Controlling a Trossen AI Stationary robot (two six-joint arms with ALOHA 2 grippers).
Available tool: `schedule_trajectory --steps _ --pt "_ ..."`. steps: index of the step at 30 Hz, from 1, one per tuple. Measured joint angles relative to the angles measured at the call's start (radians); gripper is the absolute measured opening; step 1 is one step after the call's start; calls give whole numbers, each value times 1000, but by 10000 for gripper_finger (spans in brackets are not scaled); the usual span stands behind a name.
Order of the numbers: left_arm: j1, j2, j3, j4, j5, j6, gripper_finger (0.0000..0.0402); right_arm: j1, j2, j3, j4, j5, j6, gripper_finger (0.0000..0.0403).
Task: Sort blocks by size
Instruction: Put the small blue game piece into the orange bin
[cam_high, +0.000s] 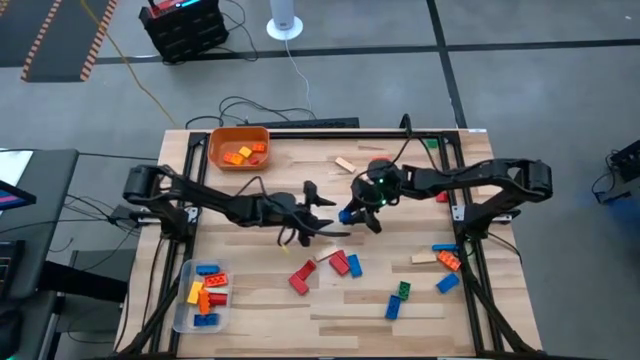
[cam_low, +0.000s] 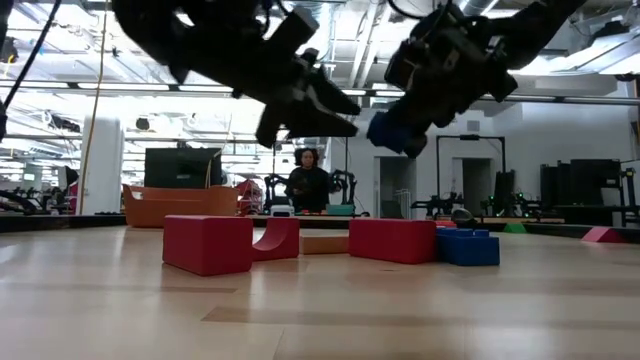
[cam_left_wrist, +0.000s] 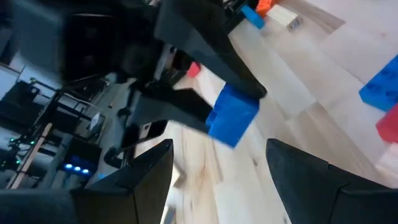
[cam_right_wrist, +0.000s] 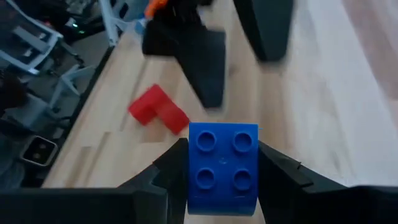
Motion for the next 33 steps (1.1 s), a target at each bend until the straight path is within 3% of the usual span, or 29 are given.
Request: schedule_trajectory --steps 6,14,20,27,33 --pt "-25 29 92 -125 2 -21 249 50 0 21 -8 0 20 173" --pt "-56 28 97 -100 37 18 244 77 0 45 22 4 56 174" --pt "-56 27 97 -93 46 45 190 77 -1 47 50 14 93 175" --pt "-59 27 97 -71 44 55 88 97 0 47 66 55 112 198" --pt "-62 30 97 -53 116 -30 84 88 -26 50 20 49 95 251"
